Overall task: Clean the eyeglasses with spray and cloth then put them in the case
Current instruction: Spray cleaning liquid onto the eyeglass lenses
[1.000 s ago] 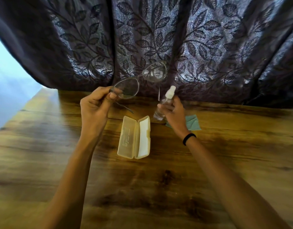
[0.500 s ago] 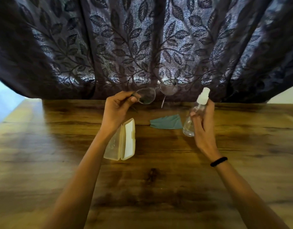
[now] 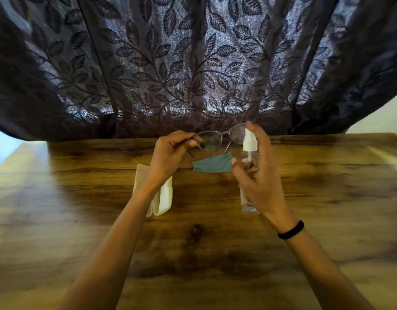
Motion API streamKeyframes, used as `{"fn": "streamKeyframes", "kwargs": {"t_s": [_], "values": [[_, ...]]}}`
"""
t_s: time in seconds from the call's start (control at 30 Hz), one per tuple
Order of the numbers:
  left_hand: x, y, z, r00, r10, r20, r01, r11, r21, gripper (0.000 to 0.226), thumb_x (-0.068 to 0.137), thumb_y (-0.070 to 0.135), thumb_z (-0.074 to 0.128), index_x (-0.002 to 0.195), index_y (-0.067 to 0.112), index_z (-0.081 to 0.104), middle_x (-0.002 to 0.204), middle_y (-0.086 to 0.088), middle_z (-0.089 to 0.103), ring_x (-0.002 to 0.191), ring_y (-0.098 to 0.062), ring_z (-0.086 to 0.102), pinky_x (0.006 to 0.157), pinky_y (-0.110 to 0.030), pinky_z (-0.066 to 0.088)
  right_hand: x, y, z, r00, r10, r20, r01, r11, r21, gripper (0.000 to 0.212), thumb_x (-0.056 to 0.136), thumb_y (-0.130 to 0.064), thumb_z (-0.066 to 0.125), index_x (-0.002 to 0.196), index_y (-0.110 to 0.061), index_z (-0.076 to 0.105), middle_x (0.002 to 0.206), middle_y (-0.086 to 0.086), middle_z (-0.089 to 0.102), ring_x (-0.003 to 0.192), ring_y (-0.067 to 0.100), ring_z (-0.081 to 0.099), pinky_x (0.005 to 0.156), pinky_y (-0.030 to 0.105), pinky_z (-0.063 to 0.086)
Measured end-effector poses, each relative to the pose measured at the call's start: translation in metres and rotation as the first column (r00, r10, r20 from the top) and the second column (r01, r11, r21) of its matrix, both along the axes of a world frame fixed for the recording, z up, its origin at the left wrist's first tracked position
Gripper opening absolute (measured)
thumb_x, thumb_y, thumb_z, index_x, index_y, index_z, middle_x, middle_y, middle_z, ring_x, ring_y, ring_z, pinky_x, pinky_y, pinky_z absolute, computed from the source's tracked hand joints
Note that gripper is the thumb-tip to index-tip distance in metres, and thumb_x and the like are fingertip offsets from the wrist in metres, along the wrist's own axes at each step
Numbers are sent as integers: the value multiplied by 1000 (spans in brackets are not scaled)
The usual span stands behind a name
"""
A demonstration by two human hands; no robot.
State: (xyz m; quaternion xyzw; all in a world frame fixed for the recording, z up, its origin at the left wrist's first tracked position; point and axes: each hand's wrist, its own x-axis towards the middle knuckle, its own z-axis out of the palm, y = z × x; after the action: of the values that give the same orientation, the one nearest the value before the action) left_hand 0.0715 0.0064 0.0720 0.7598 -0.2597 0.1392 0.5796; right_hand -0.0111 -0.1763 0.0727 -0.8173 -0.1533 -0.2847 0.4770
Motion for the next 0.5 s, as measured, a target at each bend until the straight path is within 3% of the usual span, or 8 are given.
{"fn": "streamKeyframes", "kwargs": {"t_s": [0.07,0.2,0.33,0.43,0.5], "values": [[-2,-2,1,1000,-1,8,1,1000,8,25,83,-6,56,102,9,61,89,0,62,84,8,59,81,-11,47,1,3,-3,999,16,-27,-18,999,-45,60,86,-16,53,139,-20,26,112,-13,47,52,8,48,49,12,36],[-4,-4,1,1000,7,22,-7,1000,23,27,83,-9,55,103,8,61,91,0,61,84,7,60,82,-12,47,4,7,-6,998,32,-56,-40,989,-140,55,87,-19,49,138,-20,26,89,-25,35,56,-2,49,46,9,35],[-7,-5,1,999,6,33,-7,999,39,23,82,-5,57,101,7,64,89,-2,62,83,6,60,80,-16,49,4,10,-3,998,0,-55,-13,974,-226,56,88,-18,48,139,-15,26,88,-15,36,53,-7,49,47,7,36],[-9,-4,0,999,1,37,-3,999,53,20,83,-2,57,97,10,66,87,-4,63,83,3,60,79,-18,50,4,9,-3,998,-7,-66,-8,976,-218,54,89,-13,50,138,-14,27,81,-27,29,49,-4,48,44,8,36],[-9,-4,0,999,9,38,-11,999,45,21,83,-3,58,99,9,65,87,-2,62,83,6,60,79,-16,49,4,7,-2,998,-21,-57,9,980,-197,54,90,-10,51,138,-14,28,86,-23,35,50,-4,49,43,7,35]]}}
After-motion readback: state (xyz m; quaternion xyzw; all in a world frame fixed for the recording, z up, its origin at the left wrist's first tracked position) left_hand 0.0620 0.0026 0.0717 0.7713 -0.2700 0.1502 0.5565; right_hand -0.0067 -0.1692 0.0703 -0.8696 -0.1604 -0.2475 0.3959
